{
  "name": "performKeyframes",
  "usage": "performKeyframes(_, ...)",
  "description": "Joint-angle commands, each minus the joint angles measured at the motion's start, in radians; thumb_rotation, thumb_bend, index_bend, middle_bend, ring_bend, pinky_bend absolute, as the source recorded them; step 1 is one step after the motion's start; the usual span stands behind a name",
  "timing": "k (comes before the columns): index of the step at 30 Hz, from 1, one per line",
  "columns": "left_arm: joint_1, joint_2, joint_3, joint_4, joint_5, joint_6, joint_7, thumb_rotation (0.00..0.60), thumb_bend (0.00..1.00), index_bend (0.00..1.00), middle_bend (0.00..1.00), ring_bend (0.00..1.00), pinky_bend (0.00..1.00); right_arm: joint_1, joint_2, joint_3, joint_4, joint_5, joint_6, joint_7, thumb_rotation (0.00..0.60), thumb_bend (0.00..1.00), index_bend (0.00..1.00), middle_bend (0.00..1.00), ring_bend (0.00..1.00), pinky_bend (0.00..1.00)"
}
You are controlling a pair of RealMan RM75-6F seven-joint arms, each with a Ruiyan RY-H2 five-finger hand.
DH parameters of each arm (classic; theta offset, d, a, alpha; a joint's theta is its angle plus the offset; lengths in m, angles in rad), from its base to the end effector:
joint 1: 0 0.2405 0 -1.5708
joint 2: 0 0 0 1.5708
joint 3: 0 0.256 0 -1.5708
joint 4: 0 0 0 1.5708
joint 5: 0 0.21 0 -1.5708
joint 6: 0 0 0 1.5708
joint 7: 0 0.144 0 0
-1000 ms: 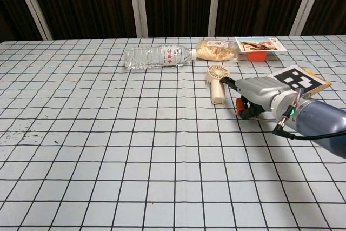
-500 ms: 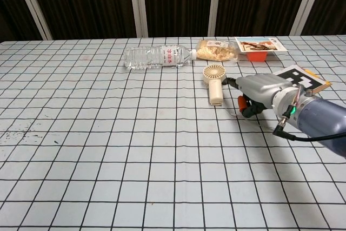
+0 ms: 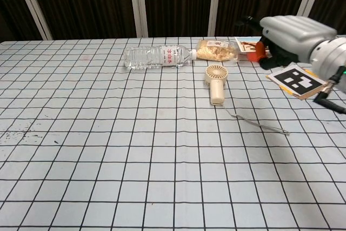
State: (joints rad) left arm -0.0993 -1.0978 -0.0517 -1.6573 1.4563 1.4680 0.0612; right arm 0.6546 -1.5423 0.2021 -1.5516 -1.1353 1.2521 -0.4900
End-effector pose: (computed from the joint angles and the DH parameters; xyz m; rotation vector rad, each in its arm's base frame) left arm -0.3075 0.1851 0.1619 -1.3794 -0.8968 -0.8611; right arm -0.1527 -0.3346 0.0258 1.6150 -0.7739 0.9984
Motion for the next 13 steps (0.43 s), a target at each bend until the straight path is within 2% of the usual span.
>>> performKeyframes(1,0.004,-0.002,0.004,0.002,0.007,0.007,0.014,0.600,0.09,0.00,0.00,0.00,0.00,-0.094,0.113,-0.077,-0.108,-0.076,0.081,0.036,0.600,0.77,0.00,0.47,0.45,0.47)
performKeyframes(2,0.005,-0.003,0.005,0.001,0.009,0.010,0.018,0.600,0.09,0.00,0.00,0.00,0.00,-0.117,0.143,-0.100,-0.135,-0.099,0.098,0.049,0.600,0.74,0.00,0.42,0.39,0.41)
performKeyframes(4,0.007,-0.005,0.006,0.001,0.013,0.017,0.026,0.600,0.09,0.00,0.00,0.00,0.00,-0.168,0.206,-0.155,-0.180,-0.140,0.127,0.072,0.600,0.66,0.00,0.26,0.20,0.24)
performKeyframes(5,0.008,-0.006,0.007,0.002,0.016,0.020,0.032,0.600,0.09,0.00,0.00,0.00,0.00,-0.192,0.236,-0.185,-0.198,-0.164,0.142,0.082,0.600,0.63,0.00,0.22,0.14,0.20)
performKeyframes(6,0.011,-0.007,0.009,0.003,0.020,0.025,0.041,0.600,0.09,0.00,0.00,0.00,0.00,-0.229,0.279,-0.230,-0.215,-0.203,0.170,0.094,0.600,0.60,0.00,0.14,0.06,0.13)
performKeyframes(9,0.013,-0.012,0.013,0.006,0.027,0.031,0.061,0.600,0.09,0.00,0.00,0.00,0.00,-0.295,0.336,-0.300,-0.215,-0.286,0.235,0.116,0.600,0.56,0.00,0.06,0.00,0.08)
performKeyframes(13,0.015,-0.021,0.019,0.008,0.046,0.042,0.088,0.600,0.09,0.00,0.00,0.00,0.00,-0.378,0.372,-0.372,-0.160,-0.385,0.327,0.141,0.600,0.56,0.00,0.05,0.00,0.08)
